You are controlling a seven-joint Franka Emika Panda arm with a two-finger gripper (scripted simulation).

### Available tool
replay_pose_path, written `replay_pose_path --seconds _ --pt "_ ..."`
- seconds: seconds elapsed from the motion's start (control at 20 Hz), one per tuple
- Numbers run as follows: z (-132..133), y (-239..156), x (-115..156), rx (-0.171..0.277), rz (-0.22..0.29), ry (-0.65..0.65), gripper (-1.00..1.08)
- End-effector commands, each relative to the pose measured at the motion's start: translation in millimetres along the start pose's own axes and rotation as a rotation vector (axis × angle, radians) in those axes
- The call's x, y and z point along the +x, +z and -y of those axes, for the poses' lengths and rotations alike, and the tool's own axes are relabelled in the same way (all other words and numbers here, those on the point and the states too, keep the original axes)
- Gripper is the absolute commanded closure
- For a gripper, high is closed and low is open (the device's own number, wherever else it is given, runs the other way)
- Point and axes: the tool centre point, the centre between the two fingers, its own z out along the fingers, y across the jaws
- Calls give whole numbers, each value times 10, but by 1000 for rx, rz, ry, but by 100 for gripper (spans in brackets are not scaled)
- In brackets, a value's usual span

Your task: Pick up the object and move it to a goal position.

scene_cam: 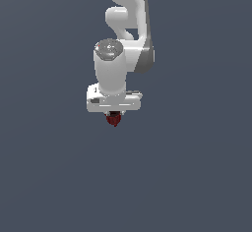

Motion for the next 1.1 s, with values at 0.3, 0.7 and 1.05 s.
replay_pose_path --seconds 0.3,0.7,1.05 --pt "-103 186 -96 -4 47 -205 -20" --pt "-203 372 -201 4 95 -416 -20" --pt "-284 523 -294 20 133 -593 -20"
